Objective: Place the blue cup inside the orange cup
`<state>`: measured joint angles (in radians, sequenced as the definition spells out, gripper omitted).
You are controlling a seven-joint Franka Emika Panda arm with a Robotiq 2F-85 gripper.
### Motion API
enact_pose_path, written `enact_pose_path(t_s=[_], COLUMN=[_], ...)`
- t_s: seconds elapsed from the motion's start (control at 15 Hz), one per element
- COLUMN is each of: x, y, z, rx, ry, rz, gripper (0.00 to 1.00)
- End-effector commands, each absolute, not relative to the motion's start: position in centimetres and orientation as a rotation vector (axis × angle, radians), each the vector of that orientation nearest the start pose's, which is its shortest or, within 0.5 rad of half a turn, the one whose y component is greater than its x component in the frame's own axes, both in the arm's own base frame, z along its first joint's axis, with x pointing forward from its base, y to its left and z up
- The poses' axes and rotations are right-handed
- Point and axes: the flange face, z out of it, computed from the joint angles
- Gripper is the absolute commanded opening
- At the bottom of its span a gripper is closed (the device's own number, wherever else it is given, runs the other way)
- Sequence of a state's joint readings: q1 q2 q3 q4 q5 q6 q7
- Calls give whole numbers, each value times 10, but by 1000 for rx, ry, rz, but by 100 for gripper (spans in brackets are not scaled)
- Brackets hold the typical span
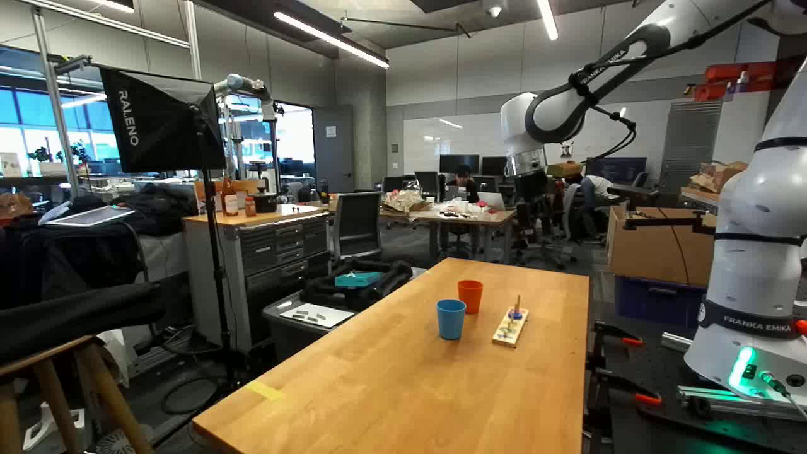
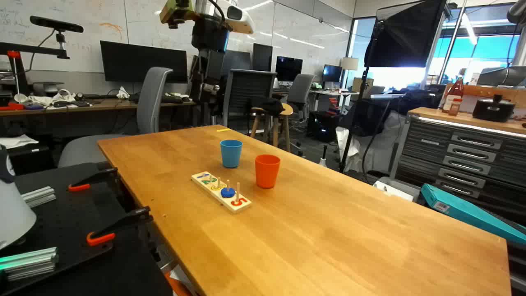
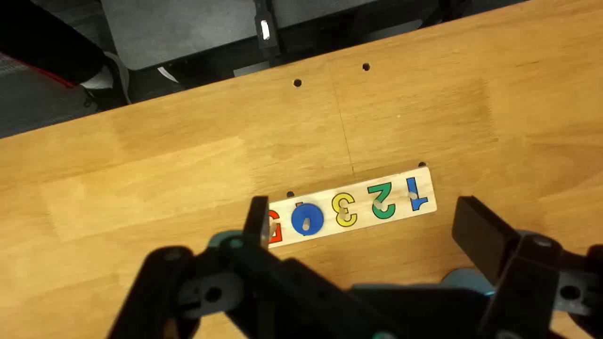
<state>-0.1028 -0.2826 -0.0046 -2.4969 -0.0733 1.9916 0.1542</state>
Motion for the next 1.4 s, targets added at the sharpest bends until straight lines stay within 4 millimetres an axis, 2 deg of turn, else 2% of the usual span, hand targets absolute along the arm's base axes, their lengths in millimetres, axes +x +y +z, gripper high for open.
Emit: enact_pose_path(t_s=[0.0,0.6,0.67,0.8,0.93,1.07,1.33], x=[408,409,417,439,463,484,515], y=[-49,-49,-50,-38,-18,4,40], z=[373,374,372,368,358,344,303], rx=[-3169,-3170,-3172,-3167,-3159,-3143,-3111], ry=[356,356,373,328,266,216,126], rz=[353,346,299,161,25,-49,-108], gripper=[100,100,100,100,100,100,100])
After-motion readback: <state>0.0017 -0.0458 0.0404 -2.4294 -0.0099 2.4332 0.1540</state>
